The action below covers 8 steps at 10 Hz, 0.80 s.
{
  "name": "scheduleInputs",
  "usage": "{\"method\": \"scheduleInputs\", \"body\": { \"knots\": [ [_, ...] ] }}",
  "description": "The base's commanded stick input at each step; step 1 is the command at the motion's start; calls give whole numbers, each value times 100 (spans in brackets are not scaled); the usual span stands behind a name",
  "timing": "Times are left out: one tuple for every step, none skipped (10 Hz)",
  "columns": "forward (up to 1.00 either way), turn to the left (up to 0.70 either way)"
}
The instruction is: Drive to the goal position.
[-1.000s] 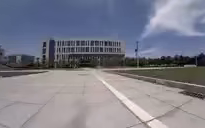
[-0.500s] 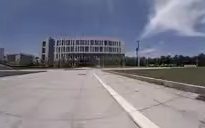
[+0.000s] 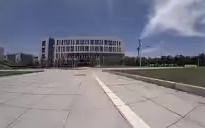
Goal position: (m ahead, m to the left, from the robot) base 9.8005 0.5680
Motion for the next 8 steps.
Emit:
{"method": "scheduleInputs", "body": {
  "knots": [
    [100, 0],
    [100, 0],
    [100, 0],
    [100, 0],
    [100, 0],
    [100, 0],
    [100, 0],
    [100, 4]
  ]
}}
